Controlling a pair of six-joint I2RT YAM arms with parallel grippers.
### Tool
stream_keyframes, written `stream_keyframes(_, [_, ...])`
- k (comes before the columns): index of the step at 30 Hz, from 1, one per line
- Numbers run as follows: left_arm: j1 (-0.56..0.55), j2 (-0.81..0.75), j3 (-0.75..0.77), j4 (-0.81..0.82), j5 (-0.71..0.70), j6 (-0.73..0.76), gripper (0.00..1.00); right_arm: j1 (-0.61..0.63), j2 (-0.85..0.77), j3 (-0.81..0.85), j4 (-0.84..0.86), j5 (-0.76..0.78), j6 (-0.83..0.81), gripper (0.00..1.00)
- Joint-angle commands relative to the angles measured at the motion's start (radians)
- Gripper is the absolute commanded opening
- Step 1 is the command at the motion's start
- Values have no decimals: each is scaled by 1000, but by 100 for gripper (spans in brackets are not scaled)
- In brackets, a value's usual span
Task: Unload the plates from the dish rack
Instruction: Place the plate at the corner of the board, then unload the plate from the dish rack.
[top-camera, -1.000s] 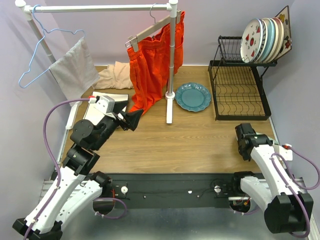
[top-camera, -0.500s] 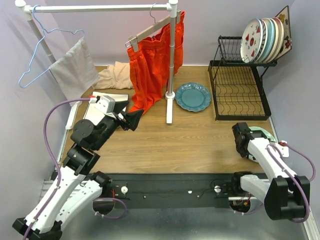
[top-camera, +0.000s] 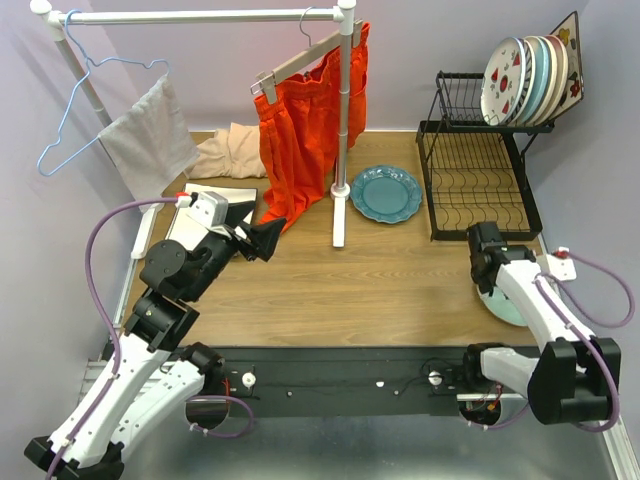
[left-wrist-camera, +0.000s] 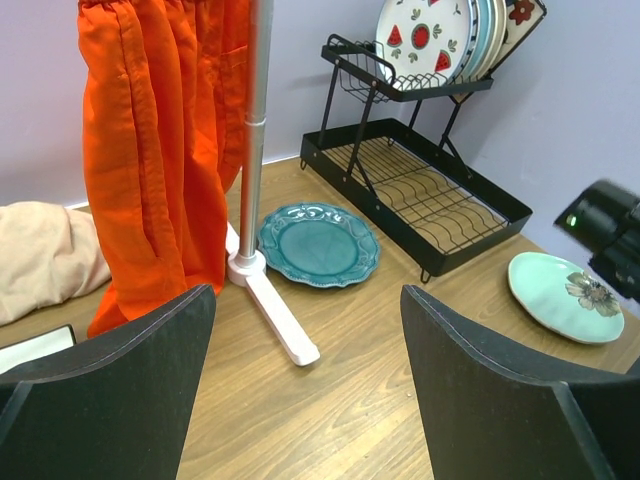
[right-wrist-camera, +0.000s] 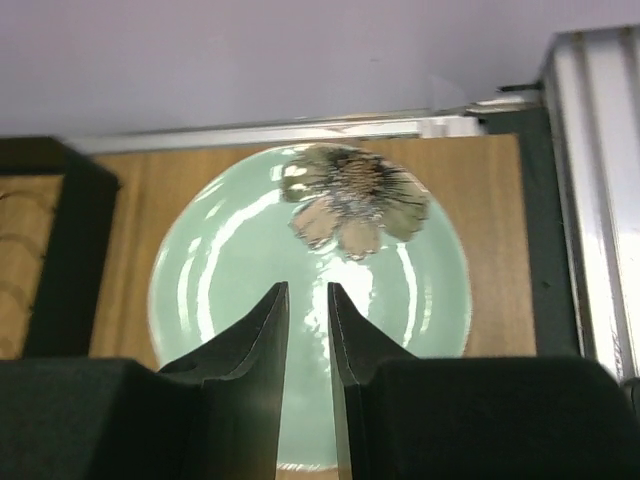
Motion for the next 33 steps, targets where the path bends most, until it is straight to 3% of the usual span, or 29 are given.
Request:
stream_keyframes(1, [-2, 11, -6, 4, -6, 2, 84, -5, -62, 124, 162, -35, -418, 31])
stream_keyframes(4, [-2, 18, -6, 4, 1, 4, 84, -5, -135, 182, 237, -101, -604, 31])
stream_keyframes(9, [-2, 15, -9, 3, -10, 4, 84, -6, -188, 277, 406, -367, -965, 34])
stream_keyframes(12, [-2, 18, -7, 1, -9, 4, 84, -5, -140, 385, 425, -513, -1076, 36])
stream_keyframes(15, [-2, 17, -7, 0, -10, 5, 84, -6, -68, 512, 420, -669, -1164, 50])
stream_keyframes(18, [-2, 14, -7, 0, -4, 5, 84, -6, 35, 691, 374, -754, -1207, 53])
stream_keyframes(24, [-2, 24, -6, -5, 7, 8, 84, -6, 278, 1024, 365, -791, -1353, 66])
stream_keyframes(33, [-2, 35, -1, -7, 21, 16, 84, -24, 550, 1400, 376, -782, -1537, 67])
